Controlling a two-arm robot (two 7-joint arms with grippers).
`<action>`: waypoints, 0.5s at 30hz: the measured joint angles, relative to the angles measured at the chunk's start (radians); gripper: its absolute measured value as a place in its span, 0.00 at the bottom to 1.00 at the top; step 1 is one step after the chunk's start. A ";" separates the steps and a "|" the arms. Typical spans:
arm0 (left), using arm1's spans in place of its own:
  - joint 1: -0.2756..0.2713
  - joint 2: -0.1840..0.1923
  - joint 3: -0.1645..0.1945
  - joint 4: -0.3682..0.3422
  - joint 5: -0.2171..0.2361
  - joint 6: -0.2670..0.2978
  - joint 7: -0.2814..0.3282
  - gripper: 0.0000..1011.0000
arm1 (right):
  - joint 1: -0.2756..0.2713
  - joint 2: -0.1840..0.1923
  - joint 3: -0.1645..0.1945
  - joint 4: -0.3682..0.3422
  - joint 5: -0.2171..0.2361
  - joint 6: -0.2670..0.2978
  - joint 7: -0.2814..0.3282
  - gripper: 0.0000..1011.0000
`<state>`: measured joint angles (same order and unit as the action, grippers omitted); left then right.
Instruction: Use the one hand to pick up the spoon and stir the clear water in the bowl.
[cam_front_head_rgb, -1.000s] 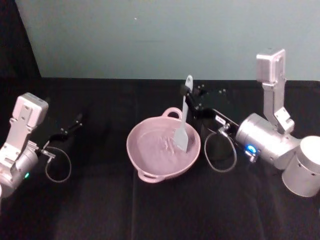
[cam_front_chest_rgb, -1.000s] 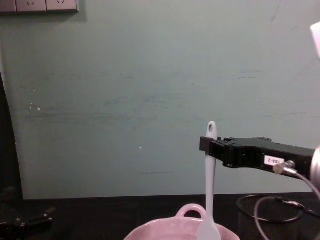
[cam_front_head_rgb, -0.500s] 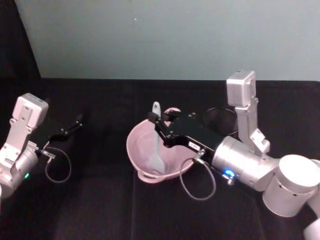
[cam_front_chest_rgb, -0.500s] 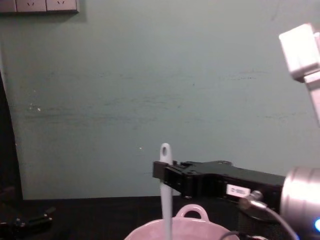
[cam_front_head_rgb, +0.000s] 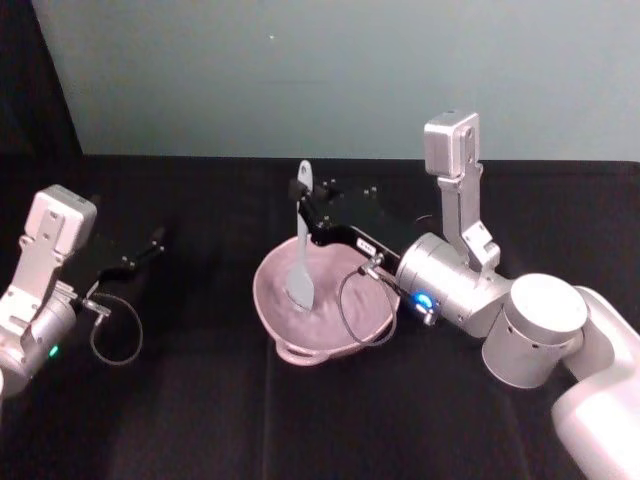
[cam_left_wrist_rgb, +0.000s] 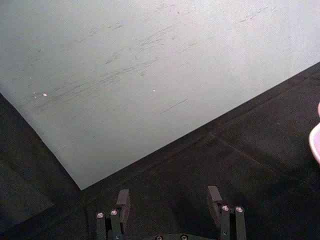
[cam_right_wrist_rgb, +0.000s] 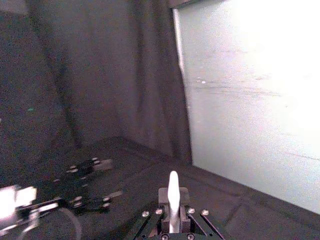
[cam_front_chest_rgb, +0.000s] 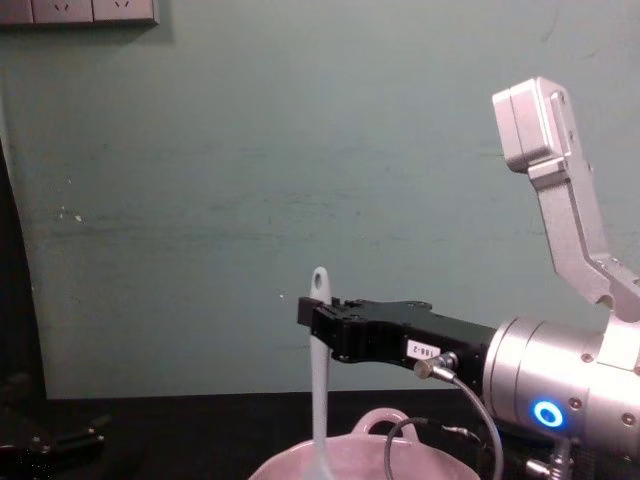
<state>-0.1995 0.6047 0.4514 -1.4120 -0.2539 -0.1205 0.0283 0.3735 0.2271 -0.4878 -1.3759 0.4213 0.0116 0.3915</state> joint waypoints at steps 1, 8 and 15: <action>0.000 0.000 0.000 0.000 0.000 0.000 0.000 1.00 | 0.005 -0.005 0.003 0.013 -0.003 -0.007 -0.004 0.11; 0.000 0.000 0.000 0.000 0.000 0.000 0.000 1.00 | 0.015 -0.017 0.029 0.048 -0.052 -0.062 -0.039 0.11; 0.000 0.000 0.000 0.000 0.000 0.000 0.000 1.00 | -0.018 0.020 0.054 -0.024 -0.091 -0.023 -0.066 0.11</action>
<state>-0.1995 0.6046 0.4514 -1.4120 -0.2539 -0.1205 0.0283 0.3555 0.2475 -0.4336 -1.3998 0.3298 -0.0111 0.3258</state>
